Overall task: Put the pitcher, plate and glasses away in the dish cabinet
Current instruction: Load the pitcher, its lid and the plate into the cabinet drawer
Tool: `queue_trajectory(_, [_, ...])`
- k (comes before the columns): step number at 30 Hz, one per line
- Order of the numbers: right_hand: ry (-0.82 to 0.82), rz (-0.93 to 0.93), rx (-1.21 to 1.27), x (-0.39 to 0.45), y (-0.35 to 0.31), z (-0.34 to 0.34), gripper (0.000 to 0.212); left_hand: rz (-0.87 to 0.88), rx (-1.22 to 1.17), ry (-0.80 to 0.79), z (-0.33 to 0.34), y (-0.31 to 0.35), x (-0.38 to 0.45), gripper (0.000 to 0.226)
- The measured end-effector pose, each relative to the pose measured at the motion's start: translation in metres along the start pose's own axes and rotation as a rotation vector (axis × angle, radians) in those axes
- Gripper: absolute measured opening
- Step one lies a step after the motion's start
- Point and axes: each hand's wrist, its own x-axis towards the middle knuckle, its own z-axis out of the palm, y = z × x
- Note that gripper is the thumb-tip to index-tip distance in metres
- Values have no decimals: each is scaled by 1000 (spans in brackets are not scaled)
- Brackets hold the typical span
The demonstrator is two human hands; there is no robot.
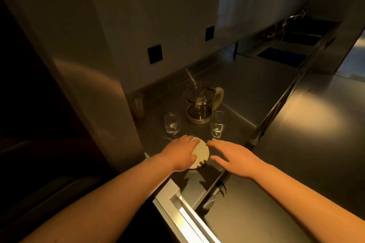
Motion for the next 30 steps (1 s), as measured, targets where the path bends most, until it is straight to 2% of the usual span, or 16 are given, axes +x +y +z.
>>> queue_trajectory(6, [33, 7, -60, 41, 40, -4, 52, -9, 232, -42, 20, 5, 54, 52])
queue_trajectory(13, [103, 23, -38, 102, 73, -11, 49, -112, 257, 5, 49, -18, 107, 45])
queue_trajectory(18, [202, 76, -7, 142, 90, -13, 51, -162, 223, 38, 80, -27, 130, 55])
queue_trajectory(23, [308, 162, 16, 177, 96, -4, 62, -226, 157, -32, 115, -31, 136, 48])
queue_trajectory(27, [291, 154, -18, 205, 97, 4, 64, -274, 146, -65, 123, -34, 141, 45])
queue_trajectory(30, [263, 108, -61, 221, 99, 8, 63, -241, 158, 85, 120, -35, 139, 45])
